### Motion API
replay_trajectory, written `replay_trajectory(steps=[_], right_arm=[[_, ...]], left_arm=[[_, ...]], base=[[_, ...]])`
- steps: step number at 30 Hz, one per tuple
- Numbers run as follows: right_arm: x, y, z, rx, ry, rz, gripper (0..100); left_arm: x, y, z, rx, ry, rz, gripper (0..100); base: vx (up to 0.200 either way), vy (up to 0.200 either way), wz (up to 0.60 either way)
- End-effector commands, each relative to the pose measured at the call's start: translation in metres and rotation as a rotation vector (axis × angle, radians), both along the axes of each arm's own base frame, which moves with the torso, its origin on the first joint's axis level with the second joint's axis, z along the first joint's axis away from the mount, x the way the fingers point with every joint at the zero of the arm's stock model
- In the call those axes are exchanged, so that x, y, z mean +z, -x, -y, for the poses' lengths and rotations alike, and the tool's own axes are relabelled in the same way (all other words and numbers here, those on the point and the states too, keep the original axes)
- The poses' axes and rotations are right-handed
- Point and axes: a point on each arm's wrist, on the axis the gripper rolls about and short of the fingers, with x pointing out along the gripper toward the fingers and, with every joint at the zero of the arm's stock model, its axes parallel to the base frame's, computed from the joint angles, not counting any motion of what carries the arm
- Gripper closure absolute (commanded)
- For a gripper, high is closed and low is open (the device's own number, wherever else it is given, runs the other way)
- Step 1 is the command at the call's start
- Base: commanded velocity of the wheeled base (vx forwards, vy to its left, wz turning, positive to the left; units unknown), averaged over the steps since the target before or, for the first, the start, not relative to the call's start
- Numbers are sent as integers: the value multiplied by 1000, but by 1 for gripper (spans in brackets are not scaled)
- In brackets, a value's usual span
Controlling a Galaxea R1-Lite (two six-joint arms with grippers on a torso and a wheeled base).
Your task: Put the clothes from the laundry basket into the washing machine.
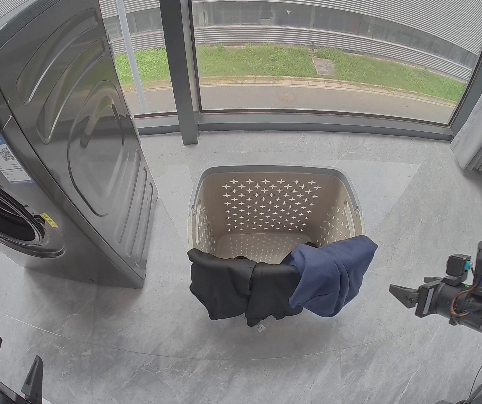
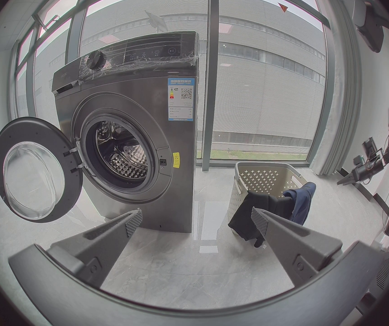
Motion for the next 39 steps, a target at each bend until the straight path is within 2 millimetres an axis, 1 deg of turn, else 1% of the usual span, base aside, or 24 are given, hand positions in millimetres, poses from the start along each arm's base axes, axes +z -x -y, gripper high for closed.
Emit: replay_trajectory(steps=[1, 3, 4, 7, 12, 18, 24, 35, 39], right_arm=[[-53, -40, -27, 26, 35, -152, 0], [-56, -46, -30, 27, 35, -157, 0], [-56, -46, -30, 27, 35, -157, 0], [-57, -55, -38, 46, 31, -147, 0], [-60, -65, -46, 59, 29, -141, 0], [-71, -81, -58, 78, 27, -132, 0], [-82, -92, -62, 77, 25, -116, 0], [-88, -112, -70, 77, 12, -83, 0], [-95, -123, -72, 67, 12, -83, 0]], left_arm=[[-4, 0, 0, -2, 1, 0, 0], [-4, 0, 0, 0, 1, 0, 0], [-4, 0, 0, 0, 1, 0, 0], [-4, 0, 0, -2, 1, 0, 0], [-4, 0, 0, 0, 1, 0, 0], [-4, 0, 0, 0, 1, 0, 0], [-4, 0, 0, -2, 1, 0, 0], [-4, 0, 0, 0, 1, 0, 0], [-4, 0, 0, 0, 1, 0, 0]], base=[[0, 0, 0], [0, 0, 0], [0, 0, 0], [0, 0, 0], [0, 0, 0], [0, 0, 0], [0, 0, 0], [0, 0, 0], [0, 0, 0]])
